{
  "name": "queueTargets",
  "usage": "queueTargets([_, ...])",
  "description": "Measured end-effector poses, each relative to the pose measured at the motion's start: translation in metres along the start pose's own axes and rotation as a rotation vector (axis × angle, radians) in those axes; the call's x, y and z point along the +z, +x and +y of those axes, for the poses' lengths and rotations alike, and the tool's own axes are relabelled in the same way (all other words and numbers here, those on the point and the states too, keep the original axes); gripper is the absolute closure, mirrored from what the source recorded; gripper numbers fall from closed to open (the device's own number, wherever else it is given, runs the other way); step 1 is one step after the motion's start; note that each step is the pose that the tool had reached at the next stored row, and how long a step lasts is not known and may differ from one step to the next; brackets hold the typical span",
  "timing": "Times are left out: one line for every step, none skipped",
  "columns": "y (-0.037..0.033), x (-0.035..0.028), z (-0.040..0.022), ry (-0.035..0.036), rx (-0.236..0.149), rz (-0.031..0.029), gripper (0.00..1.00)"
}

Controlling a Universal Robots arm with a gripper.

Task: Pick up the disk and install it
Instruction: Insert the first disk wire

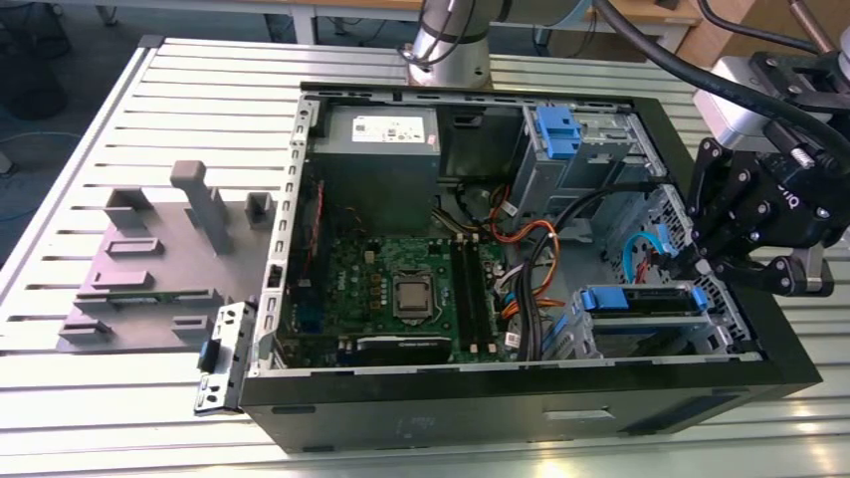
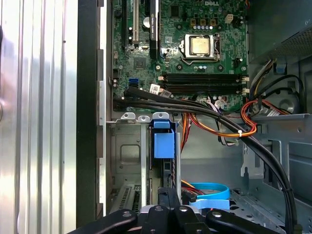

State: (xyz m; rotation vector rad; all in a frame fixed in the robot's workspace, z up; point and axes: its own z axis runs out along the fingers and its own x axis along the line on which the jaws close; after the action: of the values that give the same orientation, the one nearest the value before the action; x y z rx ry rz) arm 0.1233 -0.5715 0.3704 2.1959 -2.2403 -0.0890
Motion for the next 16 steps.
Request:
queueTargets([0.0,0.0,0.0,0.0,0.0,0.0,0.89])
queueTargets([0.0,0.0,0.0,0.0,0.0,0.0,0.89])
queueTargets([0.0,0.0,0.0,0.0,0.0,0.0,0.83])
queueTargets([0.0,0.0,0.0,0.0,0.0,0.0,0.83])
queueTargets([0.0,0.0,0.0,0.0,0.0,0.0,0.77])
queueTargets([0.0,0.0,0.0,0.0,0.0,0.0,0.71])
queueTargets([0.0,0.0,-0.0001,0.0,0.0,-0.0001,0.65])
queueTargets([0.0,0.0,-0.0001,0.0,0.0,0.0,0.65])
queueTargets([0.0,0.0,-0.0001,0.0,0.0,0.0,0.59])
queueTargets([0.0,0.0,-0.0001,0.0,0.0,-0.0001,0.59])
queueTargets([0.0,0.0,-0.0001,0.0,0.0,0.0,0.59])
queueTargets([0.0,0.0,-0.0001,0.0,0.0,0.0,0.59])
queueTargets([0.0,0.0,-0.0001,0.0,0.0,0.0,0.59])
queueTargets([0.0,0.0,-0.0001,0.0,0.0,0.0,0.59])
queueTargets([0.0,0.0,-0.0001,0.0,0.0,0.0,0.59])
queueTargets([0.0,0.0,-0.0002,0.0,0.0,0.0,0.59])
